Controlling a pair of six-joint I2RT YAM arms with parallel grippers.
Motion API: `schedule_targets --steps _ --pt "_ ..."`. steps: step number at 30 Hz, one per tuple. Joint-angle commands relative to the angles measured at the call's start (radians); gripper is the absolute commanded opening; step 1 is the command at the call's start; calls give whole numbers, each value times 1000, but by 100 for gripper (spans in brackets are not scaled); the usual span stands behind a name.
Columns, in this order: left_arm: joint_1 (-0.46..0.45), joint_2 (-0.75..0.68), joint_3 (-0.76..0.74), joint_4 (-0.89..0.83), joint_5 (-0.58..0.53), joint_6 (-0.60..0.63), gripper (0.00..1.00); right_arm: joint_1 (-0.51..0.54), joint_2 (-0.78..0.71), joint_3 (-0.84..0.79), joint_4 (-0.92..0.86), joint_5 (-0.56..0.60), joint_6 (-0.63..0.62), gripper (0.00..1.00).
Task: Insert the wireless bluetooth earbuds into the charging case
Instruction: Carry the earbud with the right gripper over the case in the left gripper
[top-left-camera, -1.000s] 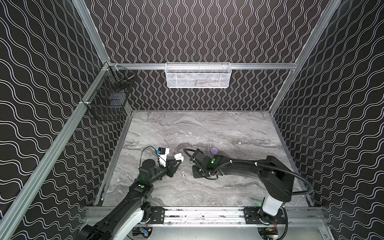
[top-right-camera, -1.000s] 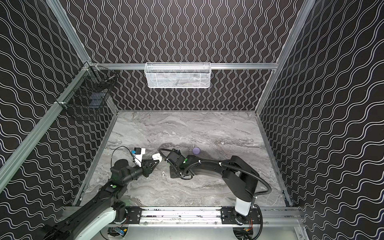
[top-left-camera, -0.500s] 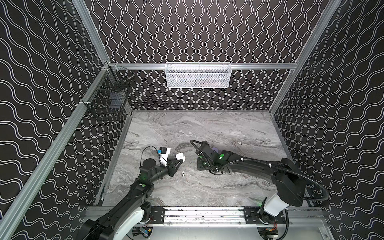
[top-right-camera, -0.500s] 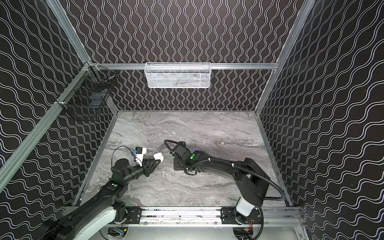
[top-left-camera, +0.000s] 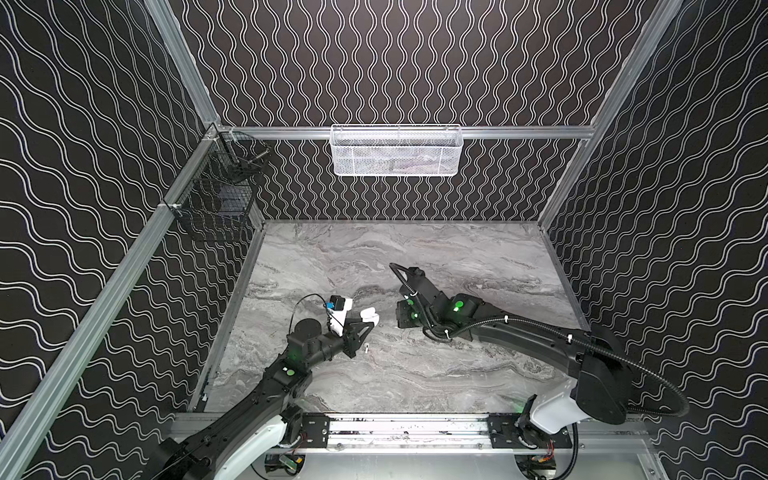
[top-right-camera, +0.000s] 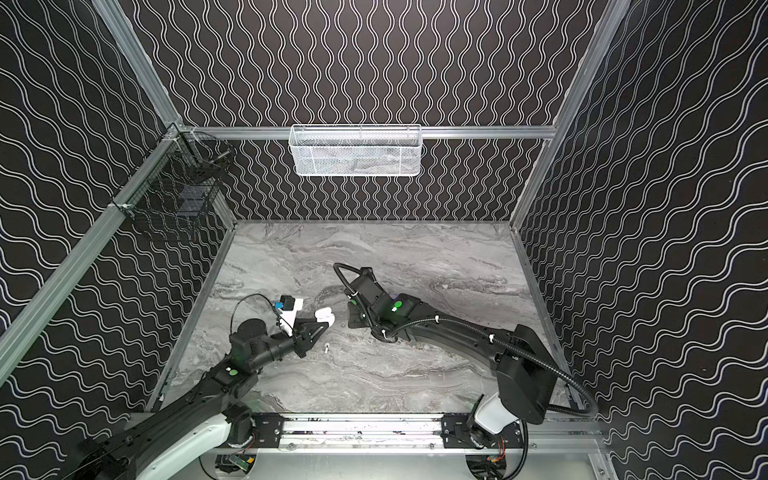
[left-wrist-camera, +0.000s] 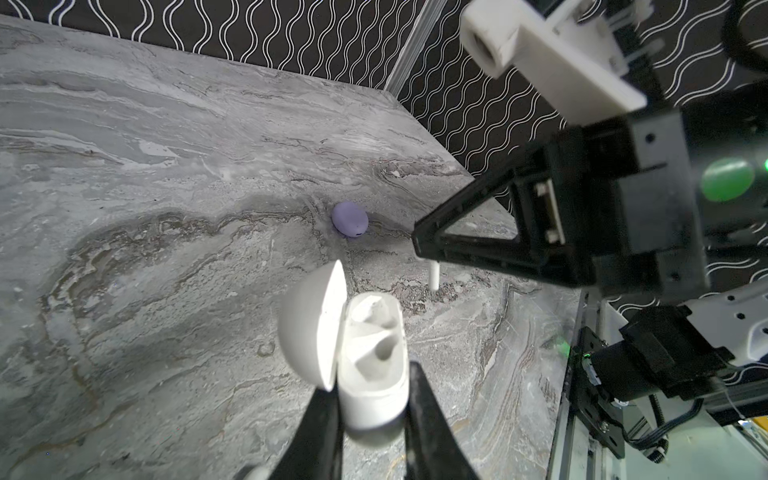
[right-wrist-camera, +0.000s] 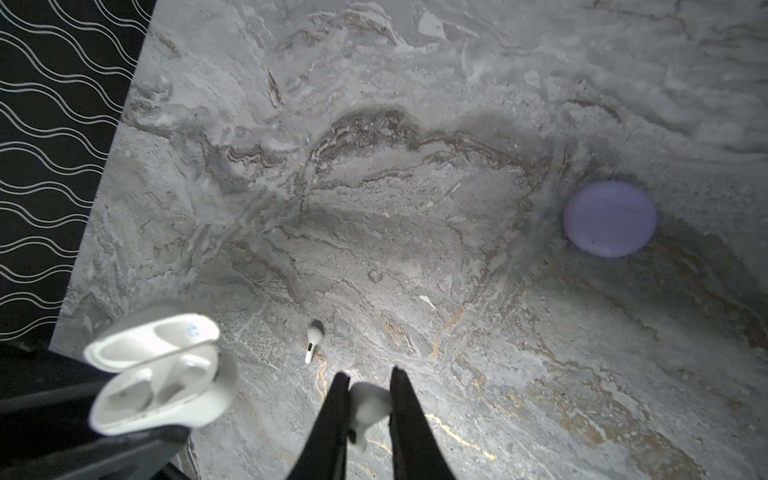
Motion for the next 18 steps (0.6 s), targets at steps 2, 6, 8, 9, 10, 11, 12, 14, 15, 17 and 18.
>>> schedule_targets --steps 2,6,8,9,10,11,12,14,15,17,18 --pt "-21 -4 13 -5 -52 36 8 3 -27 25 -5 11 -19 19" --pt "-32 3 16 -4 -55 41 8 5 -37 34 -7 -1 -22 19" --pt "-37 9 18 -3 -57 43 8 7 -41 34 -3 -10 -24 19" --pt "-40 8 18 -3 -57 44 8 9 -41 36 1 -12 -23 19" --pt "-41 8 17 -3 -56 43 8 13 -41 37 3 -13 -22 19" --pt "-43 8 18 -1 -55 44 8 16 -41 40 7 -16 -22 19" --pt "-44 8 19 1 -54 43 8 19 -38 43 8 -18 -22 19" --pt "-48 9 19 5 -51 45 8 24 -30 53 11 -20 -22 19" --pt "-50 12 19 5 -51 45 8 27 -26 59 10 -21 -22 19" --pt "-52 11 21 5 -49 46 8 34 -16 72 11 -21 -22 19" --pt "-53 11 20 6 -48 46 8 37 -12 77 11 -21 -22 19"
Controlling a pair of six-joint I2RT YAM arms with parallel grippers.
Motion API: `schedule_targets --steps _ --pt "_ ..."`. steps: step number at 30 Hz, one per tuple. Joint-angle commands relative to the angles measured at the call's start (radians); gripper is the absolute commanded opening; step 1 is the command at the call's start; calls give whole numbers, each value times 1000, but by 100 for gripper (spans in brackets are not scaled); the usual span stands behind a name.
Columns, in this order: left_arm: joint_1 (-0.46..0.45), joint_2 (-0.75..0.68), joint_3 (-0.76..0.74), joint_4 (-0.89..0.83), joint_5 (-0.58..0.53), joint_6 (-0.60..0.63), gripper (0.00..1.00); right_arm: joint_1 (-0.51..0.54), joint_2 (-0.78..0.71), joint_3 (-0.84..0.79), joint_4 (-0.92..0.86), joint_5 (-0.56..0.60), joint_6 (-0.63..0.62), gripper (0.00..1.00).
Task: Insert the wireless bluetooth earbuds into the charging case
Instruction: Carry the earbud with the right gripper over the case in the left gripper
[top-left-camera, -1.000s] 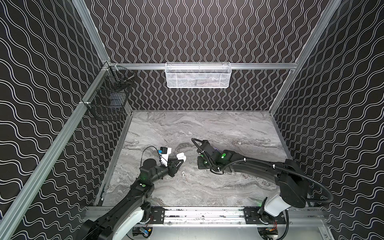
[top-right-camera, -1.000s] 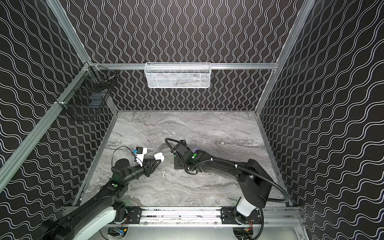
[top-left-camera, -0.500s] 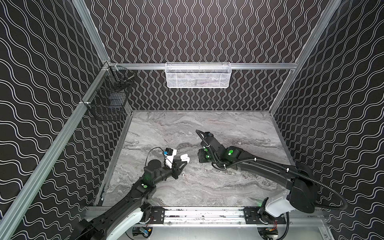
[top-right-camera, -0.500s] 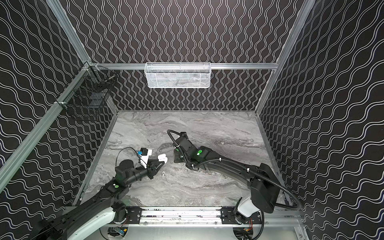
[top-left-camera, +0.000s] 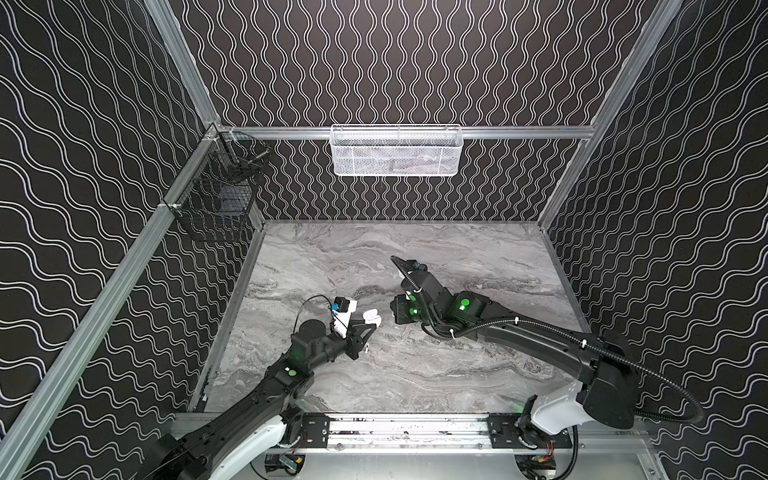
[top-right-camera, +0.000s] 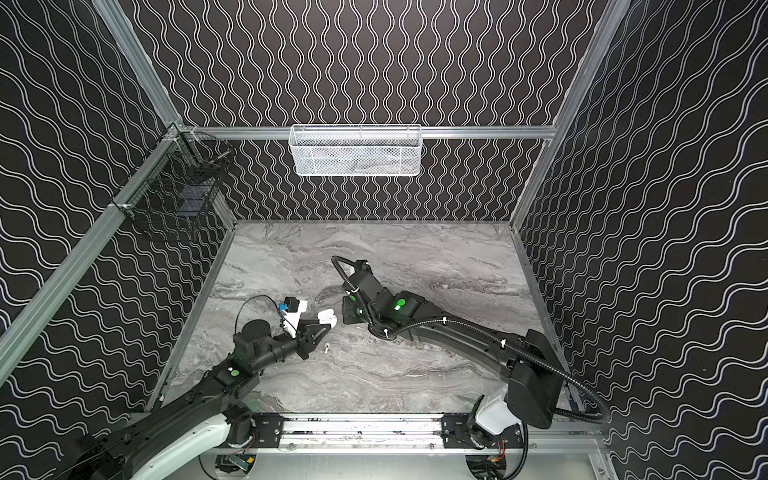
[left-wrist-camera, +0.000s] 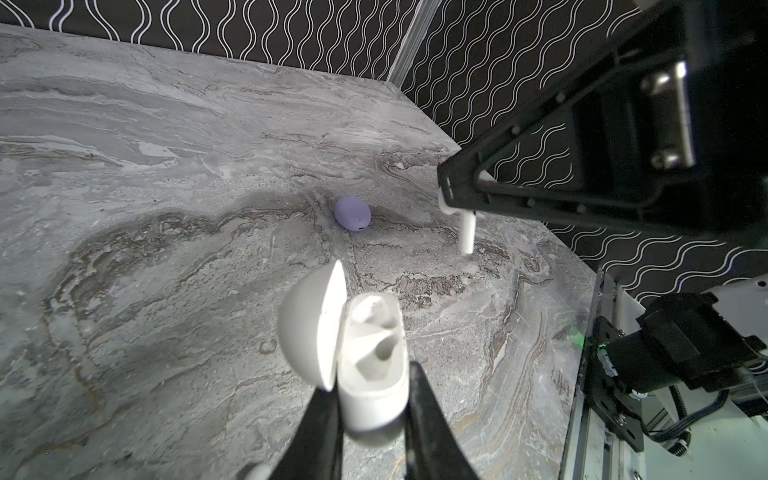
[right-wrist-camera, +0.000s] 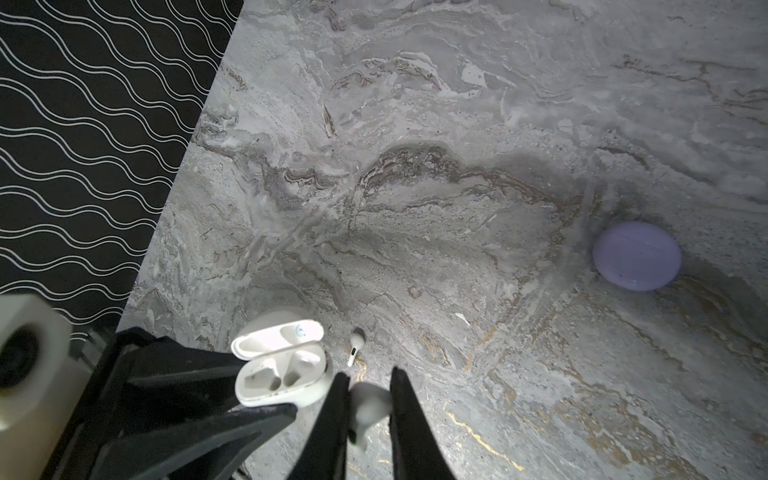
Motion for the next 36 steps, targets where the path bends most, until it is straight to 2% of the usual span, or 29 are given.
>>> schedule_targets --steps 1,36 --pt "-3 2 11 21 7 16 8 10 12 23 10 -7 -5 19" --pt "-5 -22 13 2 7 20 8 38 134 122 25 -36 -12 19"
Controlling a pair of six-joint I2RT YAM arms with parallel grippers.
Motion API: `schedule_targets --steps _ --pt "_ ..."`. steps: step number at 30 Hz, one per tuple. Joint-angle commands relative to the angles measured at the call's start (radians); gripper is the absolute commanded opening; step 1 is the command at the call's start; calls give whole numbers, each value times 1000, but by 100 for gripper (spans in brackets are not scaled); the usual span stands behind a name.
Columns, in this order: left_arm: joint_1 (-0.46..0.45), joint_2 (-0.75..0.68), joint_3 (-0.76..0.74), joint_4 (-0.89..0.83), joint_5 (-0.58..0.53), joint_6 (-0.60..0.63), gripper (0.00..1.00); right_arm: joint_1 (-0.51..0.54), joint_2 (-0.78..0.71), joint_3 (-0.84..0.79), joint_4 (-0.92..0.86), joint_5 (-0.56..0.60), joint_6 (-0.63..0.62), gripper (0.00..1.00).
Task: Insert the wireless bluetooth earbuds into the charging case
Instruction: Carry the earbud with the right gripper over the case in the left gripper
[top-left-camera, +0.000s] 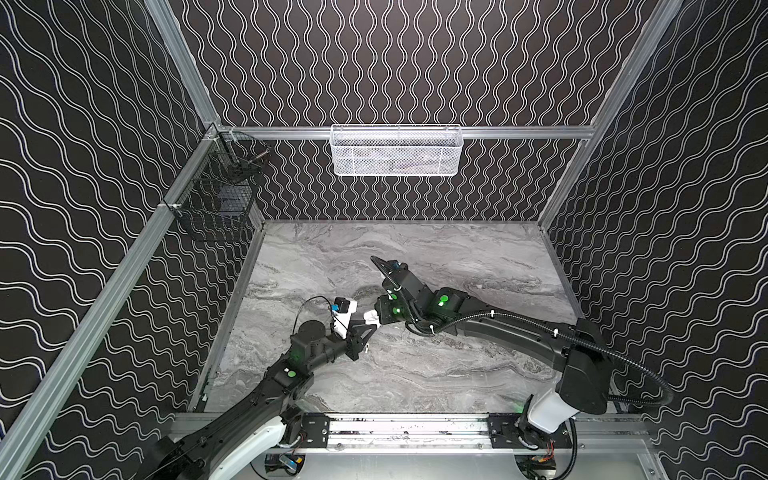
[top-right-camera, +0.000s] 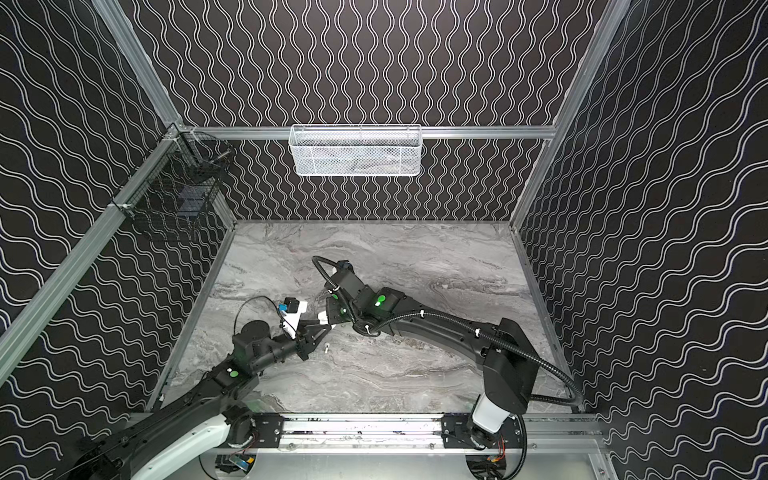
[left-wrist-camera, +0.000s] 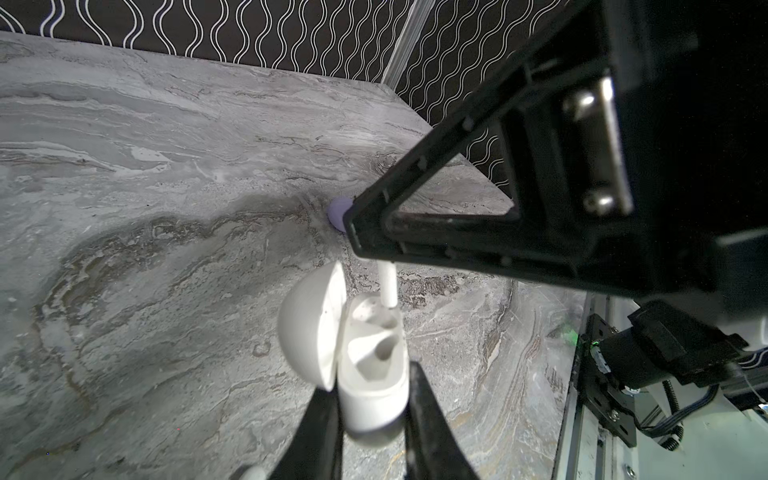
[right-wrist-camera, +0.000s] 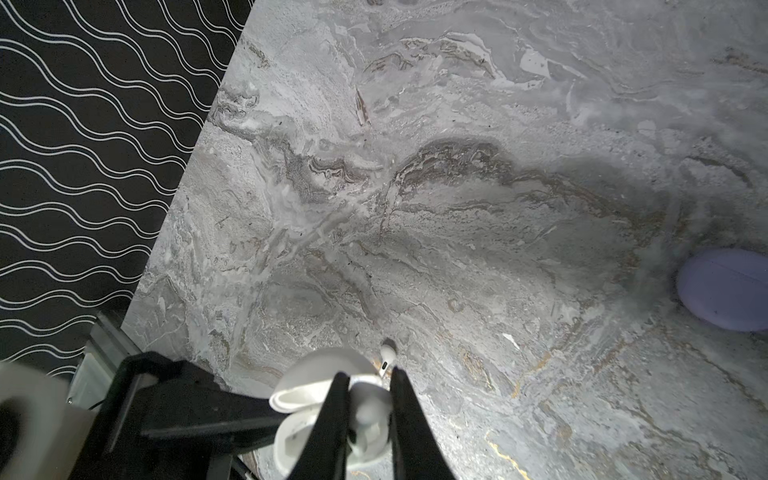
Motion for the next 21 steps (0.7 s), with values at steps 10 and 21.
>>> schedule_targets --steps 10,21 --pt "0 -12 15 -7 -6 25 8 19 4 -3 24 -11 9 19" --pt "2 -28 12 -17 -8 25 8 23 11 -13 25 -2 13 19"
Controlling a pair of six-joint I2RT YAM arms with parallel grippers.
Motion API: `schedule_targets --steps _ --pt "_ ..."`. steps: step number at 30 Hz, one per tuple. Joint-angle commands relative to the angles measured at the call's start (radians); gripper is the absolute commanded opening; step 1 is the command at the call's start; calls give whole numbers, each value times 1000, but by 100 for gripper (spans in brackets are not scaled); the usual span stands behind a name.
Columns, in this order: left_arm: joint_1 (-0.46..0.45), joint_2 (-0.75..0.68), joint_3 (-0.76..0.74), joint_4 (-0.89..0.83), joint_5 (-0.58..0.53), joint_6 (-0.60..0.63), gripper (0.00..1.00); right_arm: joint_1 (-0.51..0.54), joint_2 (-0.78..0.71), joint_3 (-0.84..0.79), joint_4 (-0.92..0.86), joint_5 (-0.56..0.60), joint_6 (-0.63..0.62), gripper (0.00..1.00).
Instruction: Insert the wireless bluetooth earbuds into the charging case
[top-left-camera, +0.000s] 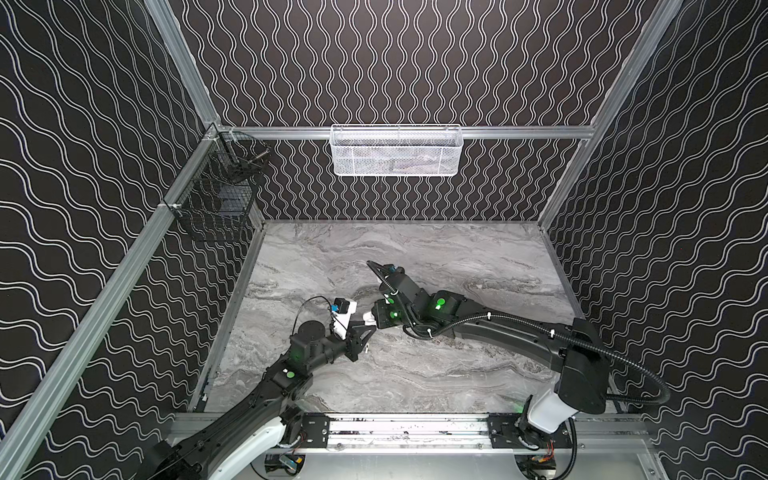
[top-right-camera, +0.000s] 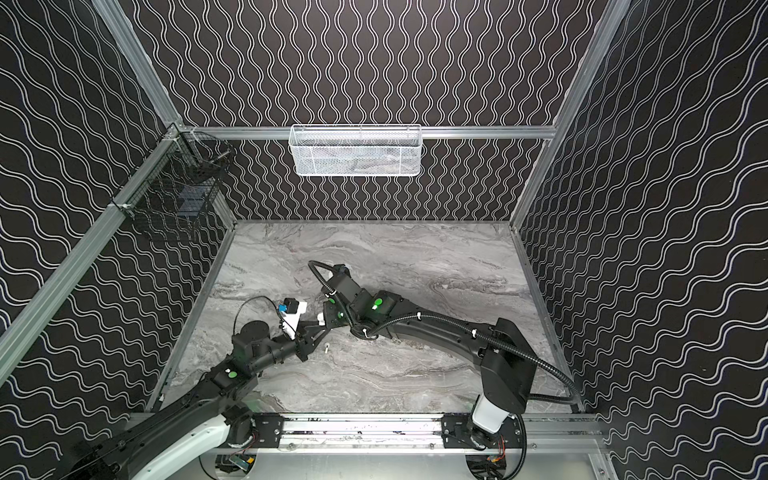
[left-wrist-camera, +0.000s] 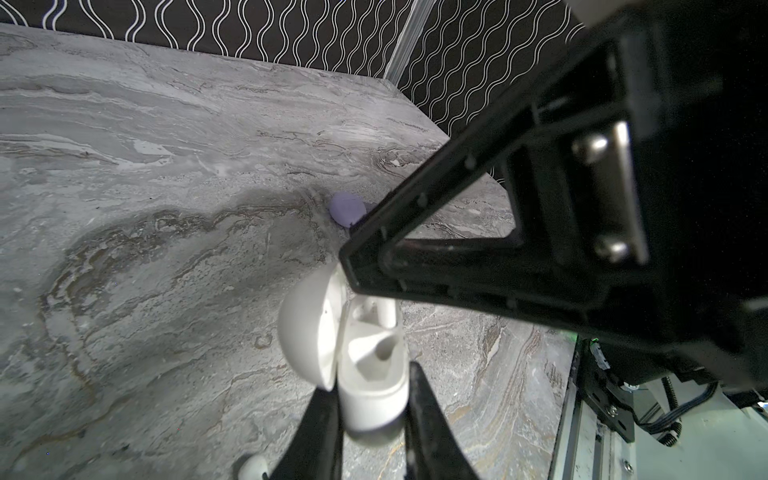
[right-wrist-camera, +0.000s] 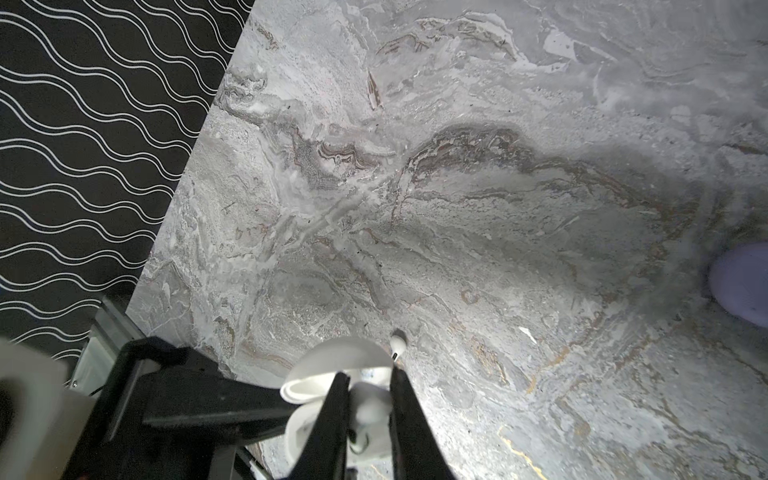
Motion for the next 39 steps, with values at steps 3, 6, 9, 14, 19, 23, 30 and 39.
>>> schedule_targets --steps 3,6,9,14,19,23,30,39 --pt "2 -7 7 23 -6 22 8 2 1 -8 17 11 9 19" --pt "2 -8 6 21 -8 24 8 1 -2 -8 17 13 10 19" --pt "1 -9 8 20 -10 24 8 3 -2 -9 17 6 10 19" --pt "2 -9 8 19 -13 24 8 3 -9 -21 21 -1 14 20" --pt "2 -21 8 8 -28 26 8 6 -12 -26 17 -5 14 21" --pt "1 -29 7 2 -33 26 8 8 -14 -32 20 -10 15 22" --pt "2 -27 7 5 -30 27 8 9 -12 -27 16 -5 12 27" --pt "1 -34 7 -5 -42 27 8 6 -46 -27 -7 40 8 35"
